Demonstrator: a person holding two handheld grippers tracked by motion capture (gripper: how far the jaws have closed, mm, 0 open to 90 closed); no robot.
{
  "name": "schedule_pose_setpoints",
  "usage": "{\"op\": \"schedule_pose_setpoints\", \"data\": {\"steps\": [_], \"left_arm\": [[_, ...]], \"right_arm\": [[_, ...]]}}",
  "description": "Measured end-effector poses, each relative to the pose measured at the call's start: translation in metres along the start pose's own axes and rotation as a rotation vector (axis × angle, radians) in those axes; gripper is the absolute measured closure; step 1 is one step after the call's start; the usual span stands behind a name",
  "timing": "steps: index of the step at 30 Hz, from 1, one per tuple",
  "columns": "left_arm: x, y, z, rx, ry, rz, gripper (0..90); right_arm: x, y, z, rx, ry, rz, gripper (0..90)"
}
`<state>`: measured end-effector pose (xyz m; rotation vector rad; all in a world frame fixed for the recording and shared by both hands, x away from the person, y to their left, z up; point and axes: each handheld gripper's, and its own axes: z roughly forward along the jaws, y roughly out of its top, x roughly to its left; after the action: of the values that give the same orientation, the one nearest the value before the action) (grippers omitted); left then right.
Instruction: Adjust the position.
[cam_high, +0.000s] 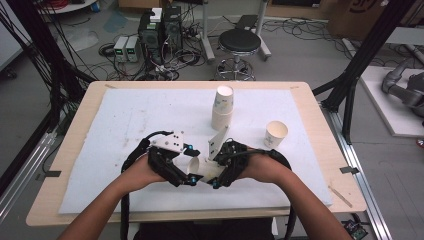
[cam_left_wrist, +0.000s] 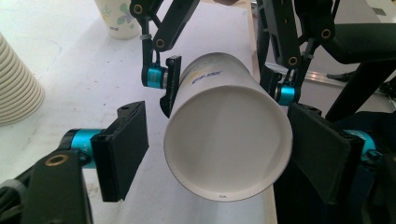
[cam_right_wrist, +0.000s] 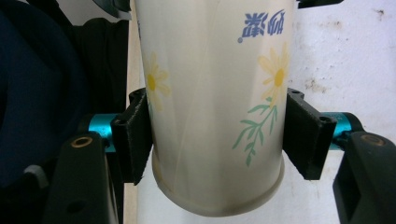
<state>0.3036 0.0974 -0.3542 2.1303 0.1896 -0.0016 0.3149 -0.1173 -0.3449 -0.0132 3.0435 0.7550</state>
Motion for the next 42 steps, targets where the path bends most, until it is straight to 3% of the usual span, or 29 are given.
{"op": "schedule_pose_setpoints", "data": {"steps": [13, 17, 20, 26, 31, 35, 38, 42], "left_arm": [[-0.001, -0.002, 0.01, 0.057, -0.044, 0.015, 35.9], [-0.001, -0.005, 0.011, 0.035, -0.026, 0.024, 36.6], [-0.002, -0.009, 0.01, -0.007, -0.024, 0.02, 37.1], [-0.003, -0.02, 0.01, -0.085, -0.03, 0.016, 37.2], [-0.003, -0.029, 0.01, -0.184, -0.035, -0.005, 37.1], [-0.004, -0.036, 0.013, -0.218, -0.046, -0.016, 37.1], [-0.005, -0.04, 0.013, -0.245, -0.041, -0.019, 37.1], [-0.005, -0.043, 0.013, -0.271, -0.034, -0.013, 37.1]], "right_arm": [[0.003, 0.002, 0.003, 0.069, 0.008, -0.004, 33.8], [0.004, 0.001, 0.005, 0.076, -0.01, -0.015, 29.7], [0.005, -0.004, 0.001, -0.005, -0.057, -0.009, 18.3], [0.006, -0.017, -0.015, -0.167, -0.067, 0.022, 18.3], [0.011, -0.029, -0.026, -0.309, -0.06, 0.042, 18.3], [0.016, -0.042, -0.03, -0.424, -0.098, 0.05, 18.2], [0.02, -0.05, -0.029, -0.481, -0.12, 0.062, 18.2], [0.024, -0.061, -0.023, -0.52, -0.141, 0.078, 18.3]]}}
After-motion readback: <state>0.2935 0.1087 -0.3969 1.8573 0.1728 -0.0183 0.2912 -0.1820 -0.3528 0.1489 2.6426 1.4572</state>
